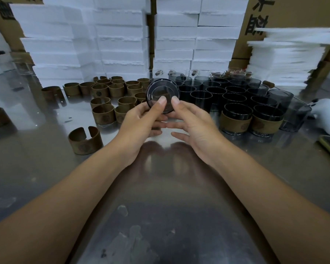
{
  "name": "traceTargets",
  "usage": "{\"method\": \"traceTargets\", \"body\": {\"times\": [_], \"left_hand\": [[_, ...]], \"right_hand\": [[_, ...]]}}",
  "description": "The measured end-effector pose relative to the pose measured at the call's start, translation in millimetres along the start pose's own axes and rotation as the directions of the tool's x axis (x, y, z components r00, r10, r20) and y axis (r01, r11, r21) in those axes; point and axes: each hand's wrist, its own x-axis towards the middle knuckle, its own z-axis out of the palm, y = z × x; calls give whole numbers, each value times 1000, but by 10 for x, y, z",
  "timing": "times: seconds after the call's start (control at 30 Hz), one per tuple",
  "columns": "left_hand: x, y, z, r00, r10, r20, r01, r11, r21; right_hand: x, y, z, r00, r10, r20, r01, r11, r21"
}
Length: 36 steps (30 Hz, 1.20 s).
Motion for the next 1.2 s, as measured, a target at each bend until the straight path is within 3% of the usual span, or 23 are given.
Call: {"method": "traceTargets", "body": {"times": [0.17, 0.3, 0.43, 0.5, 0.63, 0.73, 1.0, 1.1, 1.2], "left_hand": [[-13, 22, 4, 997, 77, 13, -78, 993, 83], [-41, 99, -12, 983, 161, 89, -178, 952, 249], [20, 100, -114, 973, 161, -168, -99, 941, 323], [38, 80, -175, 939, 219, -266, -60, 864, 500], [89, -31, -243, 959, 181, -220, 32, 699, 715], [123, -73, -277, 975, 105, -194, 76, 665, 743], [105, -81, -335, 956, 135, -262, 138, 579, 803], [80, -67, -330, 939, 205, -274, 111, 576, 810], [78, -19, -299, 902, 309, -302, 34, 645, 763]], "right_hand": [[38, 16, -25, 1000, -7, -12, 8, 999, 32], [117, 35, -57, 993, 56, -104, -37, 983, 178], [135, 42, -96, 985, 98, -139, -56, 959, 276], [137, 40, -101, 982, 111, -152, -59, 949, 310], [139, 46, -91, 975, 116, -190, -52, 948, 314], [136, 45, -77, 972, 121, -200, -55, 950, 307], [130, 40, -54, 967, 141, -210, -72, 949, 308], [137, 51, -57, 967, 144, -211, -73, 947, 312], [147, 59, -63, 969, 143, -204, -75, 949, 308]]}}
